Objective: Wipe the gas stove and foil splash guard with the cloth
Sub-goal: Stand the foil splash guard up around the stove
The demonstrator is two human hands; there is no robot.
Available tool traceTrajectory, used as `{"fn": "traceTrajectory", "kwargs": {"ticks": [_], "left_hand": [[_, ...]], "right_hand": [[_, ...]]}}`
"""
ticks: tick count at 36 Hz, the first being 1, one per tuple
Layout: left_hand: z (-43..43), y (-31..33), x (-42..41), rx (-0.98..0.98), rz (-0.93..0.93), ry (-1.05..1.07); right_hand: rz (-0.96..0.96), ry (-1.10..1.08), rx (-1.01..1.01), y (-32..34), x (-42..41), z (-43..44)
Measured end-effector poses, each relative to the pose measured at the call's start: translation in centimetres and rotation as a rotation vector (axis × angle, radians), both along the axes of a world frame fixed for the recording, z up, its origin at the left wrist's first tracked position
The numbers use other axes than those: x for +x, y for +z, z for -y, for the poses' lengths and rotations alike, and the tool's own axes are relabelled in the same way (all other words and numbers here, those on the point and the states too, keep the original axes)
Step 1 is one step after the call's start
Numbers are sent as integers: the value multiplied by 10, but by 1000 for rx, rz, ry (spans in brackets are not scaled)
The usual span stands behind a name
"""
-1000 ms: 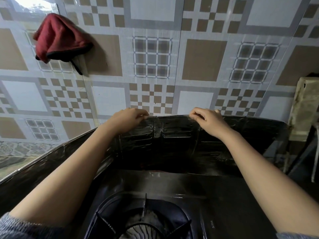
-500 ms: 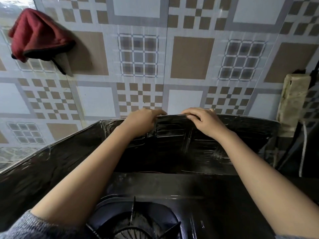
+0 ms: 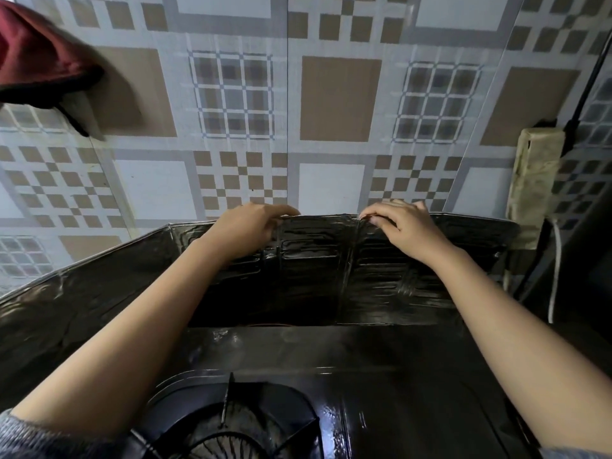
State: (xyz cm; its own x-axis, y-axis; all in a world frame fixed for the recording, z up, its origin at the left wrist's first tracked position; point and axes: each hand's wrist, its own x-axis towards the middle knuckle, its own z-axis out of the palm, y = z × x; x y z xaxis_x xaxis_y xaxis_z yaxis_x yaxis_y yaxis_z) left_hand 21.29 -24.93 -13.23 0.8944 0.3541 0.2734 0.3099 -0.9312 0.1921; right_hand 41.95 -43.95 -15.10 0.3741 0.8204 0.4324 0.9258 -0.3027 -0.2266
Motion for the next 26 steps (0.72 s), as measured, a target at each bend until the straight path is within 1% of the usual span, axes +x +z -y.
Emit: {"fn": "traceTrajectory", "kwargs": {"ticks": [5, 7, 13, 17, 22, 26], "left_hand": [[10, 1, 7, 193, -41, 23], [18, 2, 14, 219, -37, -4], [48, 1, 54, 214, 11, -66], [64, 0, 81, 169, 42, -108], [75, -1, 100, 98, 68, -130], [85, -1, 106, 90, 84, -133]], "right_hand": [[40, -62, 39, 1, 12, 10], [46, -81, 50, 0, 17, 16], [79, -126, 53, -2, 26, 32], [110, -167, 59, -2, 36, 49], [90, -222, 65, -4, 52, 69], [74, -226, 93, -7, 61, 77]]}}
